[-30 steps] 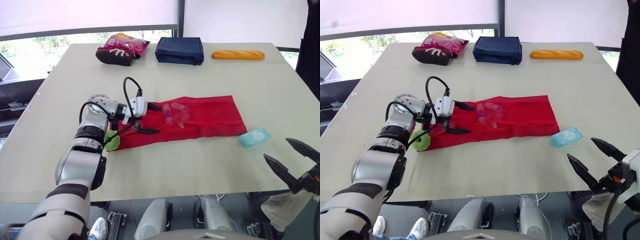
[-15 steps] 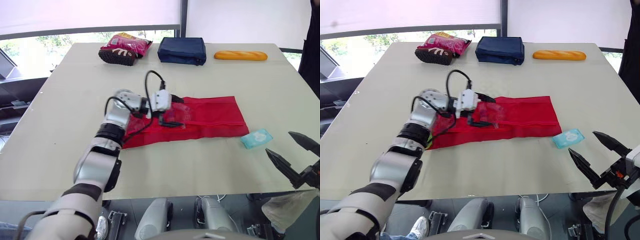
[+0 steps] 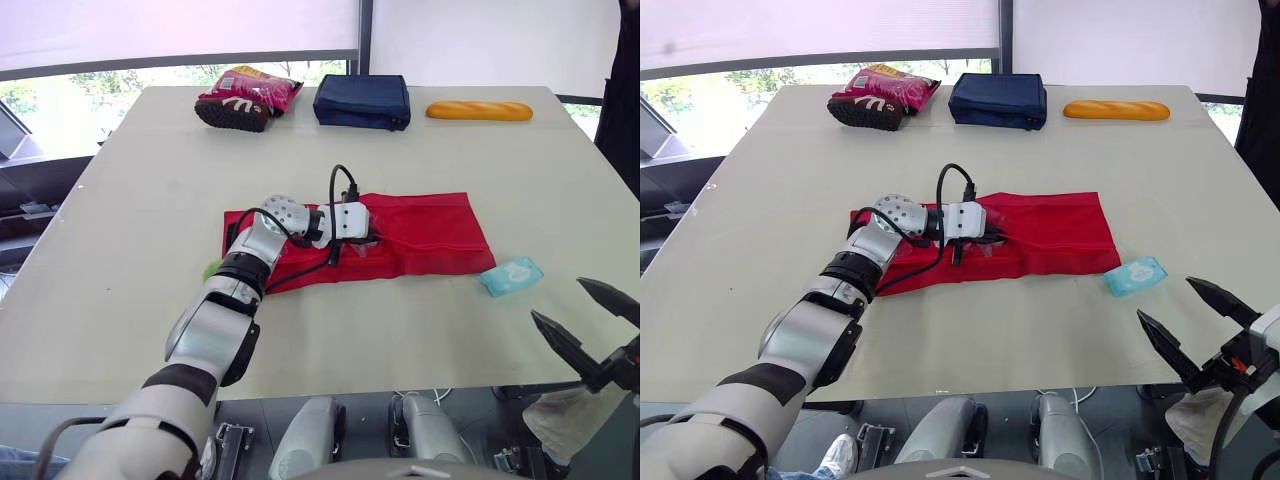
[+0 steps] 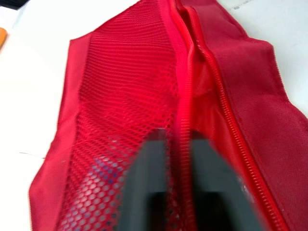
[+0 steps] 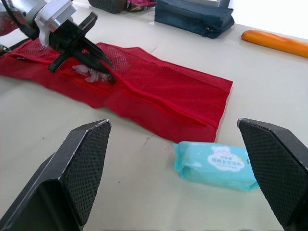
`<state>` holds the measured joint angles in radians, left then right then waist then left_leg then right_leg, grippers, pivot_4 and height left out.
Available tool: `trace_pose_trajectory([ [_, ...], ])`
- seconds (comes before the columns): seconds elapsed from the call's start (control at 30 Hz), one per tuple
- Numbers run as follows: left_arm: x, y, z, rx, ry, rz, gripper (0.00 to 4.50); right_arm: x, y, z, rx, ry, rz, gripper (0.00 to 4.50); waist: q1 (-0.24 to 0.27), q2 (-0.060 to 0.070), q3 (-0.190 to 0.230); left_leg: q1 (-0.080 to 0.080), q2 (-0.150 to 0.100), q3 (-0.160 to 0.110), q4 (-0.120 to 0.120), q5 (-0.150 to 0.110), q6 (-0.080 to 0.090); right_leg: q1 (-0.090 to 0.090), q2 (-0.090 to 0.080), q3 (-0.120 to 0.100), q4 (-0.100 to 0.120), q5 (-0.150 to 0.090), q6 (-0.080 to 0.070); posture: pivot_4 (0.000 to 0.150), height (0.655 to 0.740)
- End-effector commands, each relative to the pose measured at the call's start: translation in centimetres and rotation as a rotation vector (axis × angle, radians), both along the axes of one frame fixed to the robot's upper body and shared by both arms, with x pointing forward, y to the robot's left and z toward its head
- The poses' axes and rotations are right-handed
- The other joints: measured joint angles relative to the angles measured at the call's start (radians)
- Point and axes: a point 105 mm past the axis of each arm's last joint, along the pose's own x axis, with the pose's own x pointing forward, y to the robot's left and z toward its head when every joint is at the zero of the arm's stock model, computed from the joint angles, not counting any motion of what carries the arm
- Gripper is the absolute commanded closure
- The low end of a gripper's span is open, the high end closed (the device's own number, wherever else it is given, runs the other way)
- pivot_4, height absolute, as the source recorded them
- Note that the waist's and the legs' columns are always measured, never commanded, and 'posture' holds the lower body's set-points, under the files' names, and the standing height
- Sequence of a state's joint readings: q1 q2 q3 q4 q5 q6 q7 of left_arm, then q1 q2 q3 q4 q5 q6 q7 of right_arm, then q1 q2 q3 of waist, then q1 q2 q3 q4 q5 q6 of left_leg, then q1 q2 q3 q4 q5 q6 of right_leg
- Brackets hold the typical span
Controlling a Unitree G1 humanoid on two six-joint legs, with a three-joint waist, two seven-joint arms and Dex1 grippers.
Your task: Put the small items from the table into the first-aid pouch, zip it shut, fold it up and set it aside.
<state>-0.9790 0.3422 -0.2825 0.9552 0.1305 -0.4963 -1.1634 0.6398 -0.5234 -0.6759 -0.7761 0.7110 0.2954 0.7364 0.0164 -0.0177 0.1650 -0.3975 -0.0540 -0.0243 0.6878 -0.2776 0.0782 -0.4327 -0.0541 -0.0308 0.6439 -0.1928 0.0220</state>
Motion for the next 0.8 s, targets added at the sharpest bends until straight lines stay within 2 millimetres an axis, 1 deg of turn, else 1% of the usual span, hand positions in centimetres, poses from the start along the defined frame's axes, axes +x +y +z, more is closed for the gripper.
trace_pose_trajectory([
  [0.03, 0.7, 4.1, 0.6, -0.043, 0.05, 0.127, 4.46, -0.7, 0.2, 1.1, -0.024, -0.049, 0.003, 0.0, -0.005, 0.0, 0.0, 0.0, 0.0, 0.0, 0.0, 0.0, 0.0, 0.0, 0.0, 0.0, 0.0, 0.0, 0.0, 0.15, 0.7395],
  [0.13, 0.8, 6.6, 0.6, -0.033, 0.06, 0.187, 4.46, -0.9, 0.2, 1.1, -0.026, -0.049, -0.003, 0.0, -0.012, 0.0, 0.0, 0.001, 0.002, 0.001, -0.001, 0.0, 0.0, 0.0, 0.001, 0.001, 0.0, 0.0, 0.0, 0.15, 0.7395],
  [0.2, 0.4, 8.3, 0.5, -0.013, 0.063, 0.213, 4.46, -0.9, 0.2, 1.3, -0.028, -0.051, -0.006, 0.0, -0.01, 0.001, 0.0, 0.001, 0.002, 0.001, -0.001, 0.0, 0.0, 0.0, 0.001, 0.001, 0.0, 0.0, 0.0, 0.15, 0.7395],
  [0.23, 0.3, 8.8, 0.4, -0.008, 0.066, 0.218, 4.46, -0.9, 0.2, 1.3, -0.028, -0.052, -0.006, 0.0, -0.01, 0.001, -0.001, 0.001, 0.002, 0.001, -0.001, 0.0, 0.0, 0.0, 0.001, 0.001, 0.0, 0.0, 0.0, 0.15, 0.7395],
  [0.3, -0.2, 9.3, 0.2, -0.004, 0.074, 0.218, 4.46, -0.9, 0.2, 1.4, -0.03, -0.054, -0.006, 0.0, -0.004, 0.001, -0.001, 0.002, 0.002, 0.001, -0.001, 0.0, 0.0, 0.0, 0.001, 0.001, -0.001, 0.0, 0.0, 0.15, 0.7395],
  [0.4, -1.1, 9.3, -0.1, -0.011, 0.109, 0.17, 4.46, -0.6, 0.4, 1.5, -0.03, -0.055, 0.006, 0.0, 0.0, 0.001, -0.001, 0.001, 0.002, 0.001, -0.001, 0.0, -0.001, 0.0, 0.0, 0.0, -0.001, 0.0, 0.0, 0.15, 0.7395],
  [0.5, -1.5, 9.3, 0.0, -0.011, 0.127, 0.138, 4.46, -0.3, 0.5, 1.5, -0.035, -0.054, 0.018, 0.0, 0.0, 0.001, -0.001, 0.001, 0.002, 0.001, -0.001, 0.0, -0.001, 0.0, 0.0, 0.0, -0.001, 0.0, 0.0, 0.15, 0.7395],
  [0.53, -1.6, 9.4, 0.1, -0.011, 0.131, 0.135, 3.82, -0.3, 0.6, 1.5, -0.035, -0.055, 0.019, 0.0, 0.0, 0.001, -0.001, 0.001, 0.002, 0.001, -0.001, 0.0, -0.001, 0.0, 0.0, 0.0, -0.001, 0.0, 0.0, 0.15, 0.7395],
  [0.57, -1.6, 9.5, 0.3, -0.014, 0.134, 0.134, 3.6, -0.2, 0.6, 1.6, -0.034, -0.056, 0.019, 0.0, 0.0, 0.001, -0.001, 0.001, 0.002, 0.001, -0.001, 0.0, -0.001, 0.0, 0.0, 0.0, -0.001, 0.0, 0.0, 0.15, 0.7395],
  [0.63, -1.8, 9.6, 1.0, -0.031, 0.144, 0.11, 2.68, -0.2, 0.6, 1.6, -0.033, -0.056, 0.02, 0.0, 0.0, 0.001, -0.001, 0.001, 0.002, 0.001, -0.001, 0.0, -0.001, 0.0, 0.0, 0.0, -0.001, 0.0, 0.0, 0.15, 0.7395],
  [0.67, -2.0, 9.5, 1.5, -0.044, 0.145, 0.092, 2.15, -0.2, 0.6, 1.6, -0.033, -0.055, 0.02, 0.0, 0.0, 0.001, -0.001, 0.001, 0.002, 0.001, -0.001, 0.0, -0.001, 0.0, 0.0, 0.0, -0.001, 0.0, 0.0, 0.15, 0.7395],
  [0.7, -2.1, 9.4, 2.0, -0.058, 0.147, 0.074, 1.92, -0.2, 0.6, 1.6, -0.032, -0.054, 0.02, 0.0, 0.001, 0.001, -0.001, 0.001, 0.002, 0.001, -0.001, 0.0, -0.001, 0.0, 0.0, 0.0, -0.001, 0.0, 0.0, 0.15, 0.7395],
  [0.73, -2.2, 9.2, 2.6, -0.072, 0.151, 0.058, 1.22, -0.2, 0.7, 1.6, -0.031, -0.053, 0.02, 0.0, 0.001, 0.001, -0.001, 0.0, 0.001, 0.001, -0.001, 0.0, -0.001, 0.0, 0.0, 0.0, -0.001, 0.0, 0.0, 0.15, 0.7395],
  [0.77, -2.1, 9.0, 3.1, -0.082, 0.139, 0.047, 0.98, -0.2, 0.7, 1.6, -0.031, -0.052, 0.021, 0.0, 0.002, 0.001, -0.001, 0.0, 0.001, 0.0, -0.001, 0.0, -0.001, 0.0, 0.0, 0.0, -0.001, 0.0, 0.0, 0.15, 0.7395],
  [0.8, -2.0, 8.6, 3.6, -0.089, 0.119, 0.043, 0.55, -0.2, 0.8, 1.6, -0.03, -0.051, 0.022, 0.0, 0.003, 0.001, -0.001, 0.0, 0.001, 0.0, -0.001, 0.0, -0.001, 0.0, 0.0, 0.0, -0.001, 0.0, 0.0, 0.15, 0.7395],
])
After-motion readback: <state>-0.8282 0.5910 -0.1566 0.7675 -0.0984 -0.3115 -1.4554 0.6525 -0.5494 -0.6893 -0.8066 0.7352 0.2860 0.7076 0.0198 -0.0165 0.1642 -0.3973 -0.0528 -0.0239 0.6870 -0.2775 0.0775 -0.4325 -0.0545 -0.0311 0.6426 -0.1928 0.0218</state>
